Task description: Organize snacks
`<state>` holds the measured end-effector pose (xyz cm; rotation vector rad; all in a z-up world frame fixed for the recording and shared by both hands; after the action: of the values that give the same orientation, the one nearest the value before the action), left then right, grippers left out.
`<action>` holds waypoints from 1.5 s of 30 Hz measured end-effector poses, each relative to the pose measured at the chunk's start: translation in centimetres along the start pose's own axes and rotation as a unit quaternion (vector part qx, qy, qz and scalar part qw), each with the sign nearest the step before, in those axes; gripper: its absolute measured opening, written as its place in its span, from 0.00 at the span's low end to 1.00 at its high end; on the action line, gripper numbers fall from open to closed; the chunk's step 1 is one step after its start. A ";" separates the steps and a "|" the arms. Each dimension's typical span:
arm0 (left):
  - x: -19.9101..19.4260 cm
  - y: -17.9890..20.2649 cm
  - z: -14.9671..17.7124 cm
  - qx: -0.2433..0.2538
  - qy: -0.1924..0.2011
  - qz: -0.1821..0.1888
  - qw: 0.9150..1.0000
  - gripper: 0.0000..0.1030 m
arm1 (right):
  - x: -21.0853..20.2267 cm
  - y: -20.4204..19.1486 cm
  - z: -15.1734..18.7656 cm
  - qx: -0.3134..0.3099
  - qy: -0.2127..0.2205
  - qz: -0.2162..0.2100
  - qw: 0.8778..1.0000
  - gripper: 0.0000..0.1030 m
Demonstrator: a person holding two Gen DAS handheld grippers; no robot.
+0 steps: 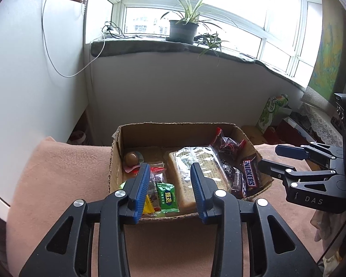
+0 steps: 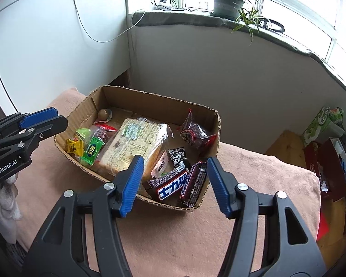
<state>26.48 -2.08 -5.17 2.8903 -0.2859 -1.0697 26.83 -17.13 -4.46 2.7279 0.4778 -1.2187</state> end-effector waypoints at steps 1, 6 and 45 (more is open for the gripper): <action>-0.5 0.2 0.0 0.003 0.004 -0.001 1.000 0.44 | -0.5 -0.2 0.1 -0.002 0.005 0.003 1.000 0.70; -2.5 0.9 0.2 0.011 0.019 -0.003 1.000 0.54 | -2.2 -1.5 0.6 -0.028 0.020 0.016 0.999 0.72; -7.6 0.8 5.0 0.005 0.033 -0.021 0.999 0.75 | -9.6 -3.1 6.7 0.007 0.096 0.077 0.992 0.89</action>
<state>17.50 -1.30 -4.02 2.9461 -0.2278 -0.9781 15.08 -18.05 -1.70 2.8456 0.2698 -0.9332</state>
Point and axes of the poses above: each gripper's, at about its wrist camera, not at the fingertips, and x roughly the way its jaws point, y to its right, z to its underside, the point moved 6 cm from there along x, roughly the way its jaws point, and after that the axes turned 3 degrees about -z, right-handed, at the moved point
